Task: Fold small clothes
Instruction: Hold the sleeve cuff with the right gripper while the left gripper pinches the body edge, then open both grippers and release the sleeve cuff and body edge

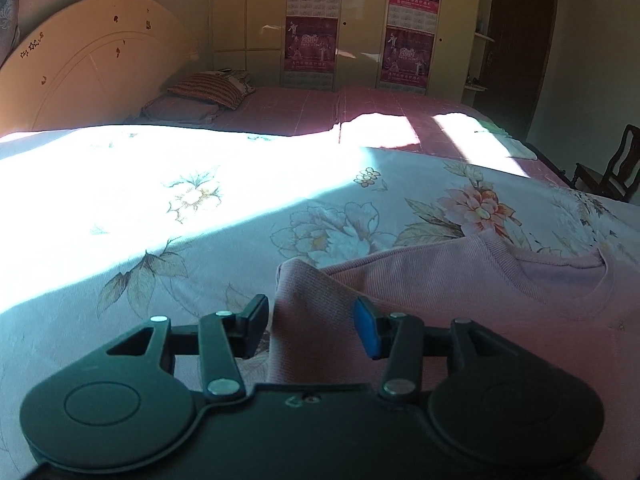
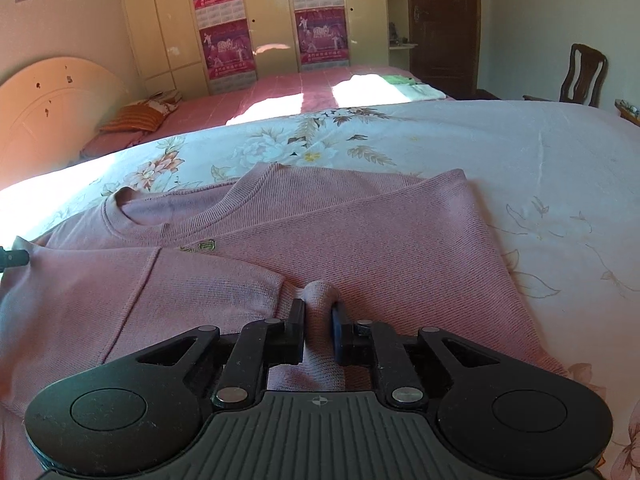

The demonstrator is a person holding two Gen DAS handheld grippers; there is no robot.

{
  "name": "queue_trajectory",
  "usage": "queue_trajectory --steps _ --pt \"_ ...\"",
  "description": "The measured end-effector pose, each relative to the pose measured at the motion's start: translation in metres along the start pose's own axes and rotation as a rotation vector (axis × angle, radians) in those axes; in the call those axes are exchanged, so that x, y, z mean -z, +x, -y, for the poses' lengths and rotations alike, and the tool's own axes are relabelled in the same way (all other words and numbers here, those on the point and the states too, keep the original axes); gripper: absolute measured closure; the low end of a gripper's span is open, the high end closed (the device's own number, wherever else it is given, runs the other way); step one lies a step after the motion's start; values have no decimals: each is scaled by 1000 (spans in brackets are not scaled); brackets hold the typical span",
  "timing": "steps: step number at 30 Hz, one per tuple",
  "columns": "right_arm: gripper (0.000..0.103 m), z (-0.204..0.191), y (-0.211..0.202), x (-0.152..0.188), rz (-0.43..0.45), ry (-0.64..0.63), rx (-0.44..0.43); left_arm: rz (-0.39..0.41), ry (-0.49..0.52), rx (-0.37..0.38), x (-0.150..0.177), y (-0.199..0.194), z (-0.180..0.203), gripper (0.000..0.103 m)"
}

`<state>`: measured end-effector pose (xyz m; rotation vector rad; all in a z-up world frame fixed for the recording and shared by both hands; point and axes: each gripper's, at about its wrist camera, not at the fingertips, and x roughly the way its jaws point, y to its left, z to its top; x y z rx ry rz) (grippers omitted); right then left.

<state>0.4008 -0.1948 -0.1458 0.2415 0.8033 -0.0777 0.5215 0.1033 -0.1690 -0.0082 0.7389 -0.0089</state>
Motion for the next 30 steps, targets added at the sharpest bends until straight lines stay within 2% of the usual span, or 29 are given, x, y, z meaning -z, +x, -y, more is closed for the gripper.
queue_trajectory --steps 1,2,4,8,11,15,18,20,21,22,27,30 --pt "76 2 -6 -2 36 19 13 -25 5 -37 0 9 0 56" --pt "75 3 -12 -4 66 30 14 -48 -12 -50 1 16 -4 55" --pt "75 1 -18 -6 75 30 -4 -44 -57 -40 2 18 -11 54" --pt "75 -13 -28 -6 80 -19 -77 -46 -64 -43 4 5 -6 56" --pt "75 -25 -25 -1 45 -47 -116 -19 -68 3 12 -23 -1 56" --pt "75 -37 -24 12 -6 -106 -156 -4 -24 72 39 -65 13 53" --pt "75 -44 -25 24 -27 -142 -160 -25 5 113 69 -86 21 50" --pt "75 -46 -23 32 -38 -188 -129 -68 34 93 87 -85 21 50" --pt "75 -46 -21 37 -38 -218 -99 -62 30 87 93 -84 18 49" --pt "75 -43 -21 38 -34 -225 -90 -40 26 83 97 -87 15 49" --pt "75 -40 -25 39 -68 -270 -64 -57 12 59 95 -97 15 50" --pt "75 -43 -29 40 -76 -283 -56 -33 2 62 94 -115 17 50"
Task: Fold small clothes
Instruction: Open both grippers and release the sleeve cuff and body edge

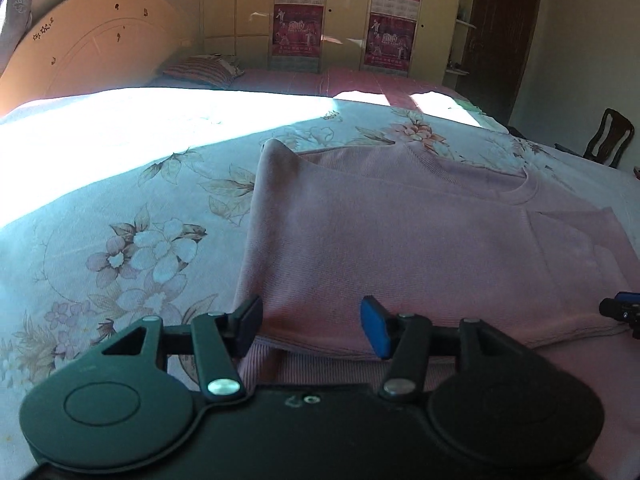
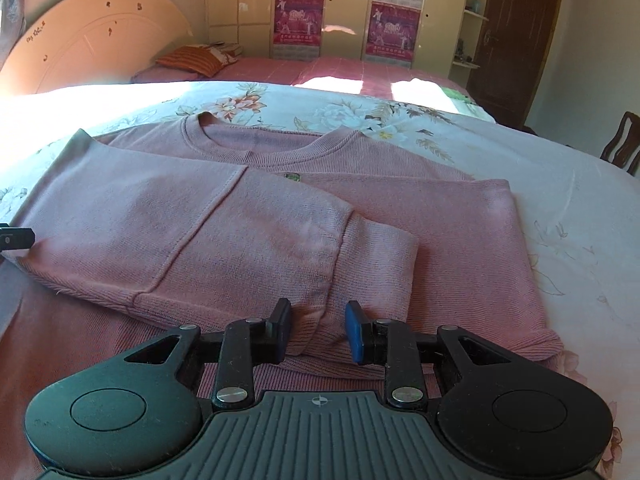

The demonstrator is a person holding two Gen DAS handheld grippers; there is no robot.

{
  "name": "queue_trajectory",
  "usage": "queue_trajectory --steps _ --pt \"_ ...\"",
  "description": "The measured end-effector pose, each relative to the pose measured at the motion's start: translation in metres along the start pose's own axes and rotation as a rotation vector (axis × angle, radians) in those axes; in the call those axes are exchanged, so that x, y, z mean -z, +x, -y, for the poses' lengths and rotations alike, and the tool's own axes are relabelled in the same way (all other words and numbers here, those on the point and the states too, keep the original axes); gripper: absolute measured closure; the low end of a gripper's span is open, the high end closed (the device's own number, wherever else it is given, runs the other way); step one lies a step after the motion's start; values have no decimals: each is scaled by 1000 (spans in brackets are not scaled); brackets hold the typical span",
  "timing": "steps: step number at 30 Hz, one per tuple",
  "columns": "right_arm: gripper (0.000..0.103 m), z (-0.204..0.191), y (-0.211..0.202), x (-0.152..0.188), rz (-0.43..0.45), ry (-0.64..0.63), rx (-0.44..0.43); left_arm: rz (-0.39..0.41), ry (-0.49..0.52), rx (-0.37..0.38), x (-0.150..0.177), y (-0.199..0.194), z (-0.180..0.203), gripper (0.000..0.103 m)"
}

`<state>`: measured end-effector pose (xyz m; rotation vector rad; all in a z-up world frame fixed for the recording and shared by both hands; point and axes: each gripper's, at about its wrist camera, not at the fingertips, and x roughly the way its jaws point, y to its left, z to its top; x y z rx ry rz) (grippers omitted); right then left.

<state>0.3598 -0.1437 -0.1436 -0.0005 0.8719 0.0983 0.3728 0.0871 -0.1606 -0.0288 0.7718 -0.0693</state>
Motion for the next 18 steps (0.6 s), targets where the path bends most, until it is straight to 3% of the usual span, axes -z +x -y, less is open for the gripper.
queue_trajectory --steps 5,7,11,15,18 --pt "75 -5 -20 -1 46 64 -45 2 41 6 5 -5 9 50" --pt "75 -12 -14 2 9 32 -31 -51 10 -11 8 6 4 50" --pt "75 0 -15 11 -21 87 -42 -59 -5 -28 10 -2 5 50" --pt "75 1 -37 15 6 107 -85 -37 -7 39 8 -23 22 50" --pt "75 -16 -45 21 9 56 -133 -33 9 110 15 -37 48 50"
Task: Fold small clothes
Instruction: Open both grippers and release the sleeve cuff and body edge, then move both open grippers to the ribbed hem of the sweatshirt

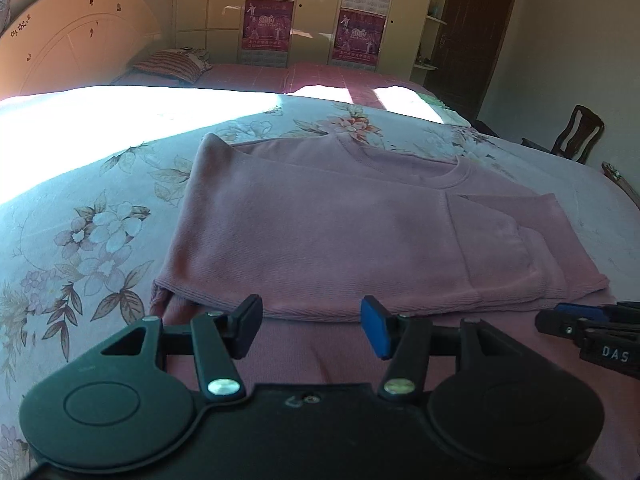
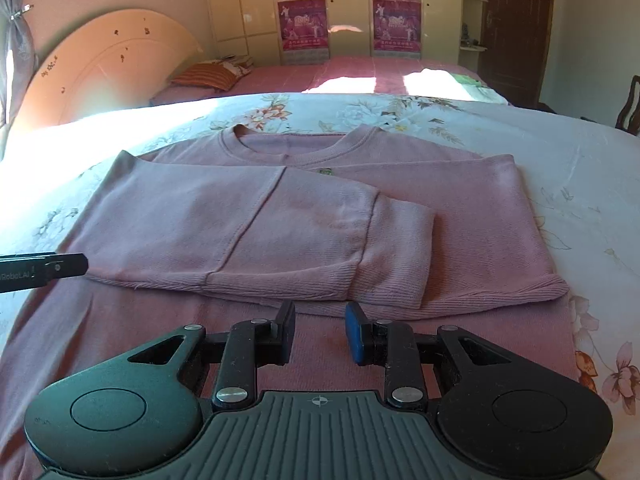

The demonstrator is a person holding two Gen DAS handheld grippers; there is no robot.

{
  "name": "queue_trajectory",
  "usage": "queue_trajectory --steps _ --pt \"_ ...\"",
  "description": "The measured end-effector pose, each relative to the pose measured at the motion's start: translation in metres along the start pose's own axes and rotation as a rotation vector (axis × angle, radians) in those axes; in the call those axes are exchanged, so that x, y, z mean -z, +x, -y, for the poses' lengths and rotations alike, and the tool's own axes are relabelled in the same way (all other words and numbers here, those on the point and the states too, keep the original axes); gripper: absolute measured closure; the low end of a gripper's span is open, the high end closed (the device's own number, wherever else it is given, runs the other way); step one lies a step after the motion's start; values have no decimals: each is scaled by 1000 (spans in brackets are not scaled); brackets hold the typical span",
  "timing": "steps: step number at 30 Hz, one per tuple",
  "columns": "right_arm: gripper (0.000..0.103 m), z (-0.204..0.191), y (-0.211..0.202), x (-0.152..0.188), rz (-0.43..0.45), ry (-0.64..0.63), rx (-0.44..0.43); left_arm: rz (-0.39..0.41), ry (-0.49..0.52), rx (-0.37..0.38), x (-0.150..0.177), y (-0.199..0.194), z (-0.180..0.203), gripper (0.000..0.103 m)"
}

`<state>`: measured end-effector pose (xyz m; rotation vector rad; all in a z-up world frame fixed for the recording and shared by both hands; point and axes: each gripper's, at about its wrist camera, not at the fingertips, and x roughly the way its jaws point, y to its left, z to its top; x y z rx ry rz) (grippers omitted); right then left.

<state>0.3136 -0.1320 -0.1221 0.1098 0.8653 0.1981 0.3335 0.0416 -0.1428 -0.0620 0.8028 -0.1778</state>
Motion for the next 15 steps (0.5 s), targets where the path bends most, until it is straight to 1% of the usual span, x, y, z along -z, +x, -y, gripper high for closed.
queue_trajectory --steps 3,4,6,8,11,13,15 --pt "75 -16 2 9 -18 -28 -50 -21 52 56 13 -1 29 50" --pt "75 -20 3 12 -23 -35 -64 -29 83 59 20 1 38 50" --pt "75 -26 6 20 -41 -68 -78 -57 108 58 32 6 46 50" --pt "75 -26 9 29 -65 -108 -78 -88 112 40 43 10 45 50" --pt "75 -16 2 39 -56 -154 -40 -58 145 -5 59 -1 39 48" --pt "75 -2 -4 45 -57 -152 -4 -54 113 -33 67 -11 28 47" --pt "75 5 -10 48 -60 -128 -9 -54 82 -60 73 -19 20 47"
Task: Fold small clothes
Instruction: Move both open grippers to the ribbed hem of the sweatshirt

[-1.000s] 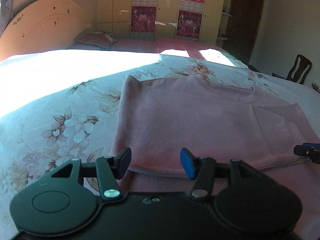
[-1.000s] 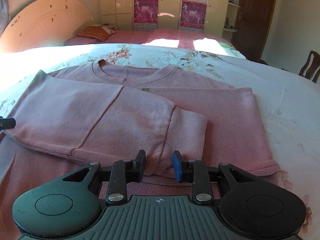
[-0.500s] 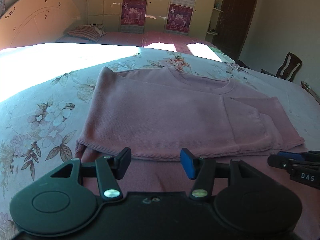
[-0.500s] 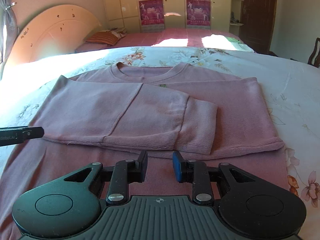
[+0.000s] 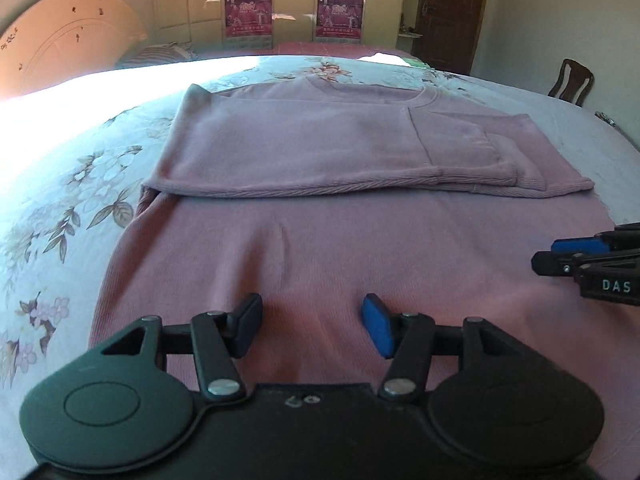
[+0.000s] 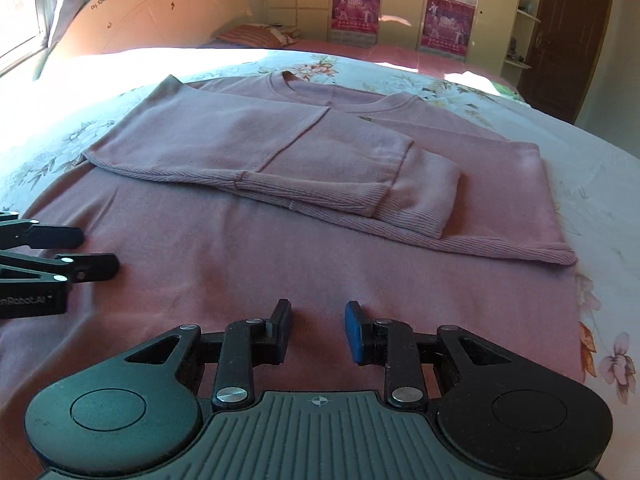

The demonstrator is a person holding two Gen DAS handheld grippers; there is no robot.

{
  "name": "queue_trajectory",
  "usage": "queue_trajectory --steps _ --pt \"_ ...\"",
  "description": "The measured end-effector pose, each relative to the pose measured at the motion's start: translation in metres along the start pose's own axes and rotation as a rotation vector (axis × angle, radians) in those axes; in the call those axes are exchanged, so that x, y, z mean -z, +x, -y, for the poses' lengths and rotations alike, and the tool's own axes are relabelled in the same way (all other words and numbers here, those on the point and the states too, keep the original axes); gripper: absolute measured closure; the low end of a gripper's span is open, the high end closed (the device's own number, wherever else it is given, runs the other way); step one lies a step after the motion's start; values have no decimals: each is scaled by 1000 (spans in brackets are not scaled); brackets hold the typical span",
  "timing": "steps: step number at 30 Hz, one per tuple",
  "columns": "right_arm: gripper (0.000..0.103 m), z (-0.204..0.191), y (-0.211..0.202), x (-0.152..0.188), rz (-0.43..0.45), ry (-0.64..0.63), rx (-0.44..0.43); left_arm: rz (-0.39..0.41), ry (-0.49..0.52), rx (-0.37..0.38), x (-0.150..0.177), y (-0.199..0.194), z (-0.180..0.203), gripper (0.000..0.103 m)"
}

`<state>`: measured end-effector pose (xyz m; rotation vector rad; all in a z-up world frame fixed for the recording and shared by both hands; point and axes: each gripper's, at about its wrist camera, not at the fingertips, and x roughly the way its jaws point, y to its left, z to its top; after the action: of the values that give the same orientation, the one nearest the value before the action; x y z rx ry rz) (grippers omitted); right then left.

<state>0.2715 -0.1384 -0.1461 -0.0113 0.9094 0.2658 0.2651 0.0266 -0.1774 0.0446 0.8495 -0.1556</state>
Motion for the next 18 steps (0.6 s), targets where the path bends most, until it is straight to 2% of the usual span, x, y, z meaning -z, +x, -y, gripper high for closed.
queue_trajectory --steps 3,7,10,13,18 --pt "75 -8 -17 1 44 17 -101 -3 -33 -26 2 -14 0 50" --pt "75 -41 -23 1 68 -19 -160 31 0 47 3 -29 25 50" --pt "75 -58 -16 14 -5 -61 -131 -21 46 65 12 -23 39 50" --pt "75 -55 -25 31 -8 -60 -117 -11 73 74 32 -31 35 49" --pt "75 -50 -48 56 -29 -24 -80 1 63 89 58 -54 13 48"
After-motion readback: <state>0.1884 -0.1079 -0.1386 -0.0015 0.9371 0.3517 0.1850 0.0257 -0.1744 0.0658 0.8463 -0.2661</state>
